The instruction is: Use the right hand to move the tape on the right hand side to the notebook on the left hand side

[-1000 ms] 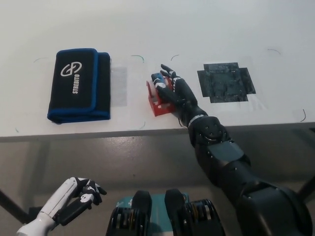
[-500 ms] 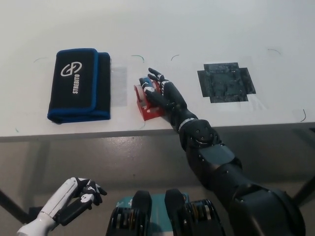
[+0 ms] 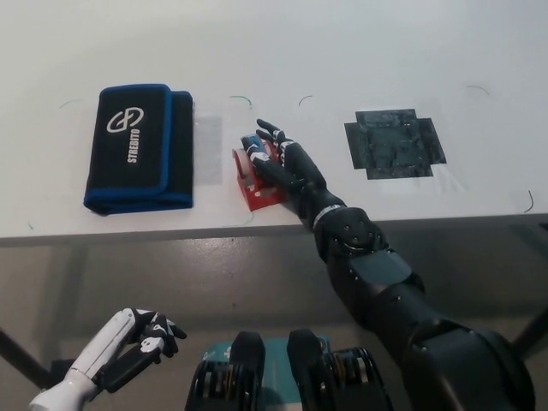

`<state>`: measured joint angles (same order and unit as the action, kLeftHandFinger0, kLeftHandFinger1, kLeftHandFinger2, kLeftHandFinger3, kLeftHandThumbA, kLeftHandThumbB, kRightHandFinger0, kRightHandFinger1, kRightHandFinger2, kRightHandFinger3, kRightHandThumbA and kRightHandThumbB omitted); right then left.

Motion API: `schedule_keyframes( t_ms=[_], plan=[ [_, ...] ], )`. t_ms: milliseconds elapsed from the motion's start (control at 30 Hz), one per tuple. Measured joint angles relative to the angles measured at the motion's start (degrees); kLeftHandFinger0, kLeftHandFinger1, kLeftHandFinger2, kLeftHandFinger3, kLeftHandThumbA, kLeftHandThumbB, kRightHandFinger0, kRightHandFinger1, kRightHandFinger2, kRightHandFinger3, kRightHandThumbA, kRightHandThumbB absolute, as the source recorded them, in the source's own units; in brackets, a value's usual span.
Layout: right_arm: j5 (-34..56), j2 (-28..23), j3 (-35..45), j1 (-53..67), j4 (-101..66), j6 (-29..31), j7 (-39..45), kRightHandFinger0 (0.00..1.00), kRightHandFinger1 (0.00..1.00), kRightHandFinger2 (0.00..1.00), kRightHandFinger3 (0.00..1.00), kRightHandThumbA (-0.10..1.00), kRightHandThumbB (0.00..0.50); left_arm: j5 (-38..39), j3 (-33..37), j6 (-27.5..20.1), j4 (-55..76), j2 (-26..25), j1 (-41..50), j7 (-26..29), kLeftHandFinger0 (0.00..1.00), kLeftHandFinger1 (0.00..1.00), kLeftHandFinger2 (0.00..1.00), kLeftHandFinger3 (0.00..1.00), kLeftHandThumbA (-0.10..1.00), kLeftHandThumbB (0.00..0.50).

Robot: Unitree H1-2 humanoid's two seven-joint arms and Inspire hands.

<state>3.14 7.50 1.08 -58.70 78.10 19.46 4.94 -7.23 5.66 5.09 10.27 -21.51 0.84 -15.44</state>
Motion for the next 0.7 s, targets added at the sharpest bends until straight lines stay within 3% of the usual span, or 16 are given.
schedule_keyframes(
  t_ms=[267, 433, 600, 700],
  plan=[
    [0.04, -3.75, 0.12, 0.15, -0.45, 0.27, 1.83, 1.0, 1.0, 1.0, 1.0, 0.59, 0.499, -0.1, -0.01, 0.02, 0.05, -0.04, 0.19, 0.0, 0.43, 0.44, 0.56, 0.83, 0.73, 0.147],
    [0.04, -7.92, 0.17, 1.43, -4.52, 0.21, 2.65, 1.0, 1.0, 1.0, 1.0, 0.58, 0.453, -0.11, 0.0, 0.02, 0.04, -0.07, 0.31, 0.0, 0.42, 0.43, 0.54, 0.83, 0.69, 0.125],
    [0.05, -12.02, 0.13, 6.53, -16.41, -0.67, 3.52, 1.0, 1.0, 1.0, 1.0, 0.67, 0.474, -0.07, 0.09, 0.01, -0.02, -0.06, 0.2, -0.01, 0.41, 0.43, 0.54, 0.83, 0.68, 0.121],
    [0.16, -13.21, 0.13, 11.0, -23.85, -1.81, 3.81, 1.0, 1.0, 1.0, 1.0, 0.66, 0.498, -0.05, 0.14, 0.02, -0.14, -0.04, 0.19, -0.01, 0.42, 0.42, 0.53, 0.83, 0.69, 0.133]
  ],
)
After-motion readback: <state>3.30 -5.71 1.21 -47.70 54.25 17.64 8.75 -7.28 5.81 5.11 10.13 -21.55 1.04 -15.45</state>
